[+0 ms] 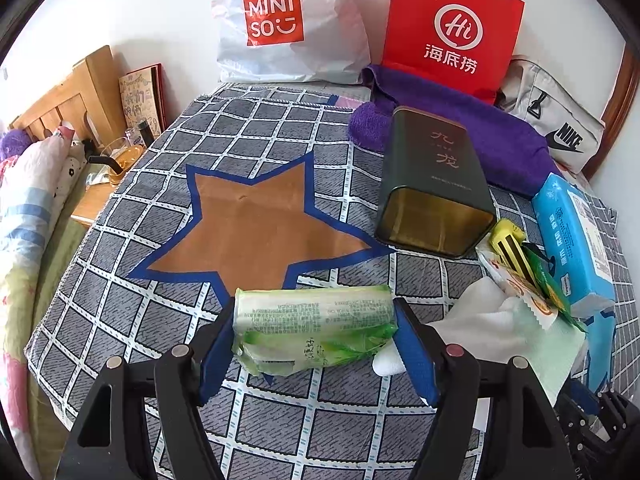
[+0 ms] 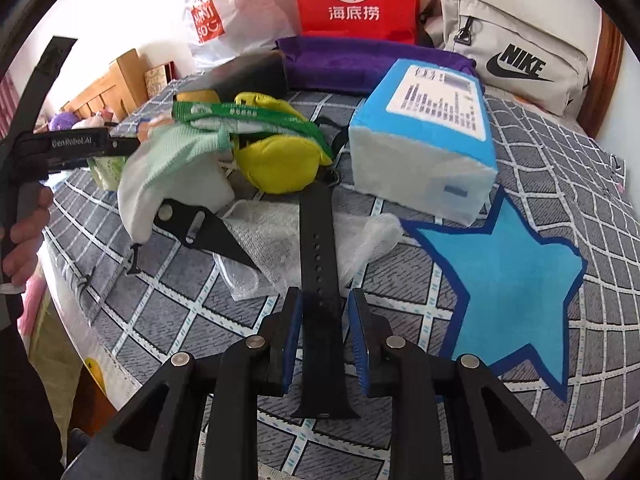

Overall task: Organize soft objects
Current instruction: 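Carry the packet and strap onto the purple towel and open both tools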

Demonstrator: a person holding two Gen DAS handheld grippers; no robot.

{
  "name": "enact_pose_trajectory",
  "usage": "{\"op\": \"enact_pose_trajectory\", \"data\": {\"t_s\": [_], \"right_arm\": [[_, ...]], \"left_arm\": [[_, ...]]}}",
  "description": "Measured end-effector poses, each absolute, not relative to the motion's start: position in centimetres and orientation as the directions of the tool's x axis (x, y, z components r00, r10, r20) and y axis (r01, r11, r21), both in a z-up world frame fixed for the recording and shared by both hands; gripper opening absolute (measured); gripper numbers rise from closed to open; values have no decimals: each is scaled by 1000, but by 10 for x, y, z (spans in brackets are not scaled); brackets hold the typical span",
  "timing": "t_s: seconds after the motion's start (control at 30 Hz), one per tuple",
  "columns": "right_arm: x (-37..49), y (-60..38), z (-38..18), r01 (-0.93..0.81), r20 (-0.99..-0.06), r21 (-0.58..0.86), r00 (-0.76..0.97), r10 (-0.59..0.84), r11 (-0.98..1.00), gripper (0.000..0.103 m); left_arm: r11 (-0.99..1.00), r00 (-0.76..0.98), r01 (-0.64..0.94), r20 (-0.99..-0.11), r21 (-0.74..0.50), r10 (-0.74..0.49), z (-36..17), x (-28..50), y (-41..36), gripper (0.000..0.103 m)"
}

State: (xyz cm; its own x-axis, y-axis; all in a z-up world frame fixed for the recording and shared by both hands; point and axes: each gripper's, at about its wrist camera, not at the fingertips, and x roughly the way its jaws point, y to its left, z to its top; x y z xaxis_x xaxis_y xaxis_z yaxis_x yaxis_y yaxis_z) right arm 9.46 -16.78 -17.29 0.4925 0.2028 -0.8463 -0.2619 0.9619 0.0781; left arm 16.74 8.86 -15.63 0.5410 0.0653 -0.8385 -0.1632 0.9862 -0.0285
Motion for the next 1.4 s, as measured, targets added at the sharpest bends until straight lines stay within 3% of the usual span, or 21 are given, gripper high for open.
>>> {"op": "enact_pose_trajectory", "data": {"t_s": [0.1,0.87,1.4], "right_arm": [[90,-161,-171,-281,-839,29,515,176,959,20],[86,-212,-103,-206,-769,92,607,201,974,20],[161,-233,-64,-141,-731,104,661,171,985,20]], "left_arm": [[987,544,-161,-836,-24,69,-157,166,89,71],[984,598,-166,-801,-69,45,-109,167,99,71],[990,622,-115,-783,-78,11,-74,208,75,71]]}}
